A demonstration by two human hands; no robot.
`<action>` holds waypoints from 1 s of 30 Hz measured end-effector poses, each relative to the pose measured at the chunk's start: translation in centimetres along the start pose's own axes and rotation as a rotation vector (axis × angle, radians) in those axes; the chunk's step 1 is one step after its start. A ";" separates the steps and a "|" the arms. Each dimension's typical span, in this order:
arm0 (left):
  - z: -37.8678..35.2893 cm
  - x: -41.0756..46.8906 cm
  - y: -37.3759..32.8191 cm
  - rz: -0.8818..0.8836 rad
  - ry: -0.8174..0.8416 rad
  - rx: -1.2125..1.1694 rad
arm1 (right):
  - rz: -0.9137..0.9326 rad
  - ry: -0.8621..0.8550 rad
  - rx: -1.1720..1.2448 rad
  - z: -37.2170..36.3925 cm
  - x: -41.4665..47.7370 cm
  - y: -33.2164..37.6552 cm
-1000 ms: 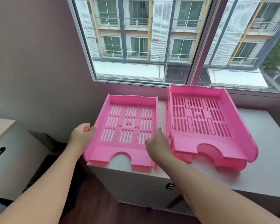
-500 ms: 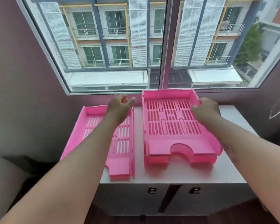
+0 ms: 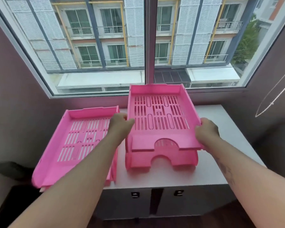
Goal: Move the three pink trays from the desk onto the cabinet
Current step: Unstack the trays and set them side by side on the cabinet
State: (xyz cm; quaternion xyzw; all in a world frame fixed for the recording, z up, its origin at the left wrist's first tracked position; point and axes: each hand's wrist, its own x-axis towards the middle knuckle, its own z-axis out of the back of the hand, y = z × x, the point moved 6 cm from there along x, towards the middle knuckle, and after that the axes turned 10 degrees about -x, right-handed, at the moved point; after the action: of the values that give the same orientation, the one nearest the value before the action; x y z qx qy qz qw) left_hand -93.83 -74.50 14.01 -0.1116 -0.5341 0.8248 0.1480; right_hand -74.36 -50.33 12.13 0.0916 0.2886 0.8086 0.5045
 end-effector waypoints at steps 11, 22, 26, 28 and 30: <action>-14.8 -3.4 -7.3 -0.045 0.249 -0.143 | -0.054 -0.165 -0.116 13.4 3.8 -10.6; -24.7 -7.3 -4.4 -0.119 0.336 0.517 | -0.132 -0.073 -0.033 12.4 6.1 -21.7; -25.8 -8.4 -2.8 -0.156 0.426 0.573 | -0.148 -0.034 0.010 9.8 6.9 -23.9; -25.2 -8.8 -2.1 -0.139 0.429 0.478 | -0.151 0.000 -0.003 8.9 7.2 -24.4; -23.4 -8.6 -0.8 -0.110 0.353 0.417 | -0.125 0.006 -0.078 8.4 7.4 -24.1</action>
State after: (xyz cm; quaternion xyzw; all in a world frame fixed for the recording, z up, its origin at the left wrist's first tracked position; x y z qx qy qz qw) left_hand -77.73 -57.48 5.47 -0.1915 -0.3242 0.8755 0.3030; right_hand -55.77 -32.91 4.48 0.0510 0.2636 0.7864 0.5563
